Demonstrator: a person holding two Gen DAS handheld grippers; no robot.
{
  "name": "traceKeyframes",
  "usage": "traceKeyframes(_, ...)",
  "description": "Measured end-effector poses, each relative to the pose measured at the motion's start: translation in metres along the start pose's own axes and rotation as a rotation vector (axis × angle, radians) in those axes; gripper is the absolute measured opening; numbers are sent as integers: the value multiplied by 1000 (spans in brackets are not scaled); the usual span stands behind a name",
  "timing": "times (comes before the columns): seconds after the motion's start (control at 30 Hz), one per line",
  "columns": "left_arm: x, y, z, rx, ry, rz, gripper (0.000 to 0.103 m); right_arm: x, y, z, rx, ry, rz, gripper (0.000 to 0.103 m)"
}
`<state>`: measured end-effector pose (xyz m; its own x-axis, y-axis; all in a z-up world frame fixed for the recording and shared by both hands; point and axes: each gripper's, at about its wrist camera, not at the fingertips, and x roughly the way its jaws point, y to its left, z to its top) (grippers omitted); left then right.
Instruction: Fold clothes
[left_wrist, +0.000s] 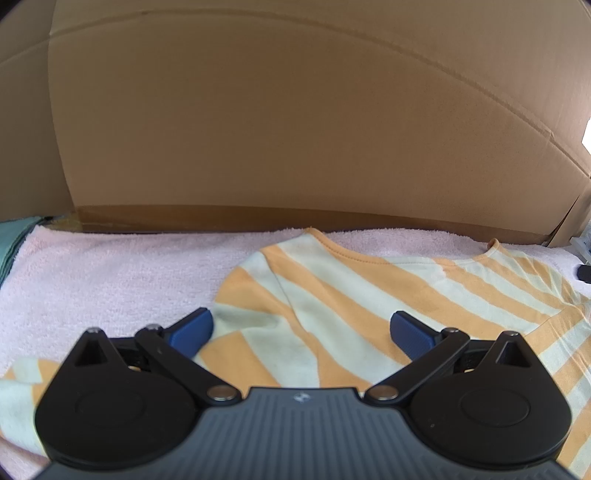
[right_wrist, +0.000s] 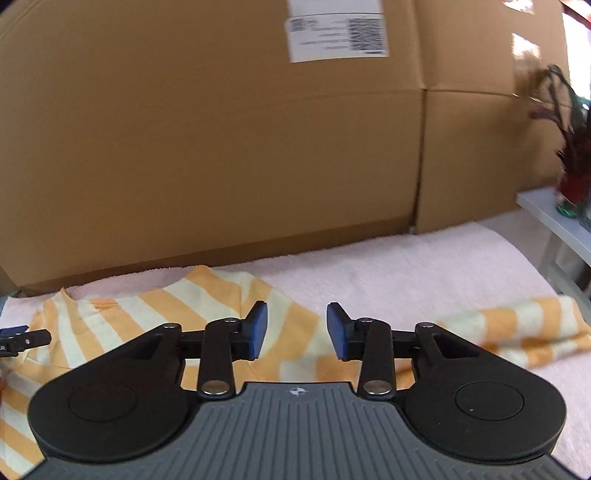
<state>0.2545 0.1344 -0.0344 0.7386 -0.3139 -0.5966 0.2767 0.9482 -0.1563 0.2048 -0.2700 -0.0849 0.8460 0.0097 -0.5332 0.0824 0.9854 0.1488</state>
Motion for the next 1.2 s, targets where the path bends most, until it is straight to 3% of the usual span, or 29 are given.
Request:
traceKeyframes(0.1, 0, 1, 0, -2, -1, -1, 102, 44, 11, 2, -100, 9, -32, 44)
traceKeyframes(0.2, -2, 3, 0, -9, -7, -13, 102, 66, 6, -1, -103, 43, 43, 42)
traceKeyframes(0.23, -3, 4, 0, -8, -9, -22, 102, 67, 2, -1, -88, 39, 54, 23)
traceKeyframes(0.27, -3, 4, 0, -8, -12, -31, 100, 69, -1, -1, -73, 36, 65, 12)
traceKeyframes(0.33, -5, 4, 0, -5, -18, -44, 98, 71, -8, -1, -43, 29, 87, 6)
traceKeyframes(0.43, -9, 4, 0, -1, -46, -41, 93, 75, -26, -1, 55, 21, 105, 3)
traceKeyframes(0.57, -22, 7, 2, -8, -146, 5, 100, 82, -37, -1, 117, 23, 119, 3)
traceKeyframes(0.63, -14, 12, 3, -24, -104, 33, 99, 85, -34, -1, 105, 22, 111, 3)
traceKeyframes(0.67, -8, 15, 4, -42, -69, 30, 95, 86, -33, -2, 106, 21, 110, 3)
traceKeyframes(0.73, -3, 18, 6, -59, -38, 14, 95, 88, -30, -3, 111, 19, 109, 3)
traceKeyframes(0.8, -3, 13, 6, -28, -40, 19, 86, 87, -30, -4, 107, 19, 106, 3)
traceKeyframes(0.87, -1, 3, 7, 33, -39, 49, 48, 84, -30, -5, 110, 18, 108, 3)
traceKeyframes(0.9, 0, -2, 7, 62, -39, 64, 49, 83, -30, -5, 113, 18, 110, 3)
traceKeyframes(1.0, 9, -7, 11, 82, -43, 64, 34, 80, -30, -4, 111, 1, 89, 3)
traceKeyframes(1.13, 21, 1, 20, 66, -50, 92, 33, 65, -28, -1, 72, -51, -45, 0)
traceKeyframes(1.2, 24, 3, 23, 62, -52, 92, 34, 71, -39, -1, 126, -14, -5, 0)
